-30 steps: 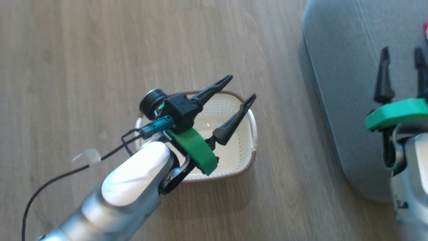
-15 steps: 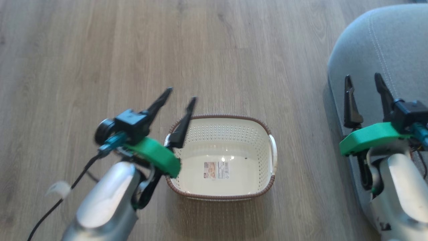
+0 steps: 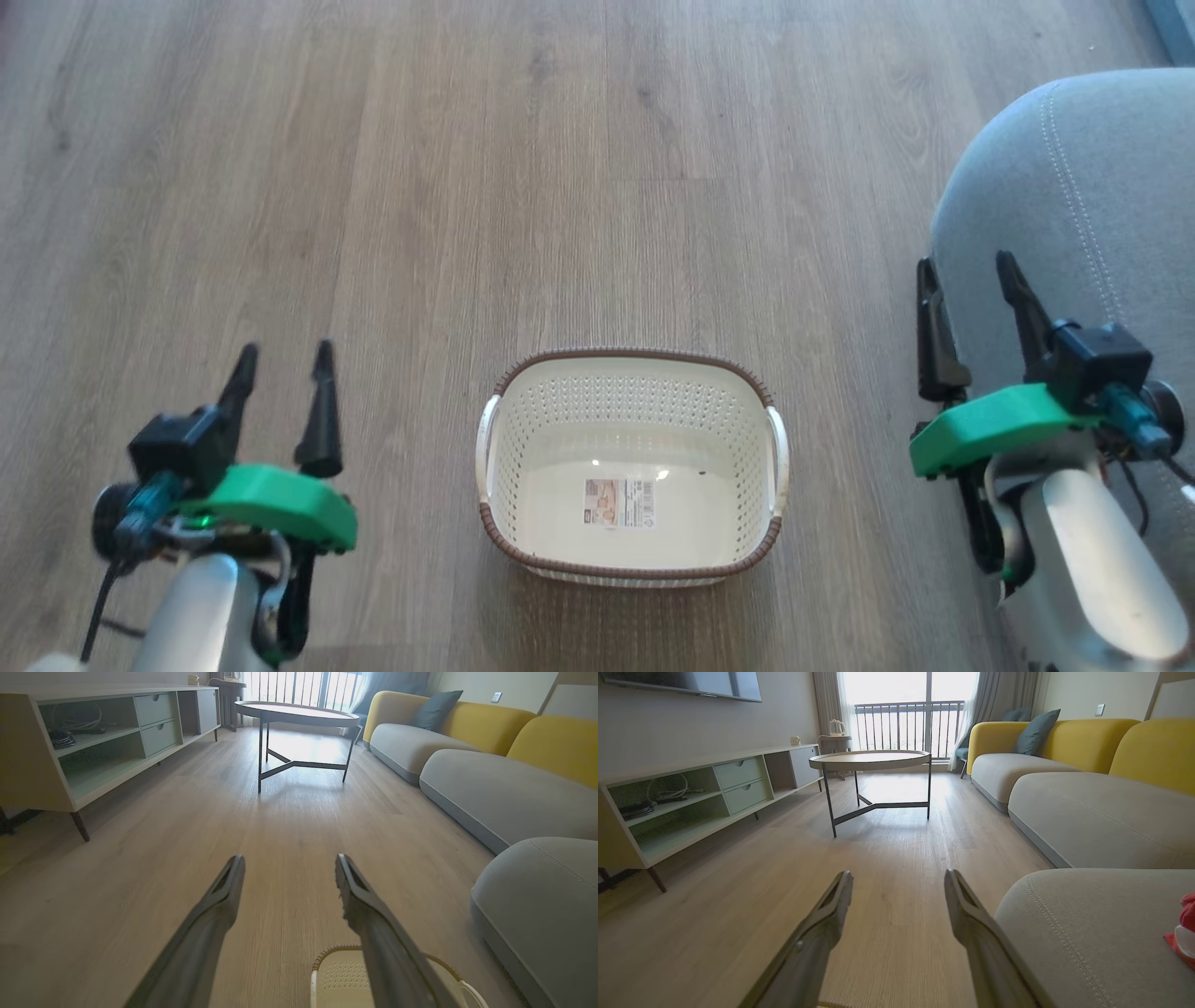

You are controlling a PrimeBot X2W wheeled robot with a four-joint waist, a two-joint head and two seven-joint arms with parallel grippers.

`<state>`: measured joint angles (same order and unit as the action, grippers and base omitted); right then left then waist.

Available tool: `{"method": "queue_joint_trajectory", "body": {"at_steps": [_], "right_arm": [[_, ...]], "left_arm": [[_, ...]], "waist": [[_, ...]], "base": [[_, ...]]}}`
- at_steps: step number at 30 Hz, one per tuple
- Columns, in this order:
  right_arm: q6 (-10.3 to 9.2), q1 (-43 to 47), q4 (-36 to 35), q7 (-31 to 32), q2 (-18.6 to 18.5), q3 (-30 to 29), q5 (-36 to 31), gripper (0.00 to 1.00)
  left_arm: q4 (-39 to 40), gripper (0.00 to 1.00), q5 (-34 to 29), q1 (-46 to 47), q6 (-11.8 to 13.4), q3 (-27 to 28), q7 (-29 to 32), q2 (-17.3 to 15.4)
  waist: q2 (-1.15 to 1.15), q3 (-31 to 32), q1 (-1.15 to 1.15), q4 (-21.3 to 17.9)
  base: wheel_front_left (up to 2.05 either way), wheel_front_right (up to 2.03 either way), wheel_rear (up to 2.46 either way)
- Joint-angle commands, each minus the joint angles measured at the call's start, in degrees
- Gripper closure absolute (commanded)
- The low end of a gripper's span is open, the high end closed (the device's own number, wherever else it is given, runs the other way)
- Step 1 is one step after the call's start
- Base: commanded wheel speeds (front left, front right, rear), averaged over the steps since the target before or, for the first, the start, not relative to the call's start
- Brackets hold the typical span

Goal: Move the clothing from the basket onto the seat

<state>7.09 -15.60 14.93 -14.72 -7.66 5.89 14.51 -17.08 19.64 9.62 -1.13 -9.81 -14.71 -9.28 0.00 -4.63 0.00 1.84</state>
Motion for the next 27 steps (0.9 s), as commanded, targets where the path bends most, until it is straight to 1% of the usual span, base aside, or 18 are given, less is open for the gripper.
{"method": "queue_joint_trajectory", "body": {"at_steps": [1, 6, 10, 19, 27], "right_arm": [[0.4, 0.7, -2.1, -0.3, 0.3, 1.7, -0.3, 0.0], [0.4, 2.6, -2.1, -0.3, 1.0, 3.3, -0.7, 0.0], [0.4, 3.7, -2.1, -0.3, 1.4, 3.6, -0.6, 0.0], [0.4, 4.9, -2.1, -0.3, 1.9, 3.2, -0.9, 0.0], [0.4, 5.6, -0.9, -0.3, 2.7, 1.9, -1.2, 0.0]], "left_arm": [[2.4, 0.0, -1.2, 1.0, 0.2, 3.9, -0.3, 0.2], [4.3, 0.0, -5.0, -2.7, 0.3, 9.2, -0.3, 2.2], [5.4, 0.0, -7.2, -5.1, 0.4, 12.0, -0.3, 3.8], [5.1, 0.0, -9.2, -6.4, -0.6, 15.3, -0.3, 5.6], [4.2, 0.0, -10.3, -6.5, -1.4, 17.1, -0.3, 6.2]], "waist": [[0.0, 0.3, 0.0, 0.0], [0.0, 0.9, 0.0, -0.3], [0.0, 1.4, 0.0, -0.5], [0.0, 2.3, 0.0, -0.7], [0.0, 2.4, 0.0, -1.2]], "base": [[0.0, 0.0, 0.0], [0.0, 0.0, 0.0], [0.0, 0.0, 0.0], [0.0, 0.0, 0.0], [0.0, 0.0, 0.0]]}}
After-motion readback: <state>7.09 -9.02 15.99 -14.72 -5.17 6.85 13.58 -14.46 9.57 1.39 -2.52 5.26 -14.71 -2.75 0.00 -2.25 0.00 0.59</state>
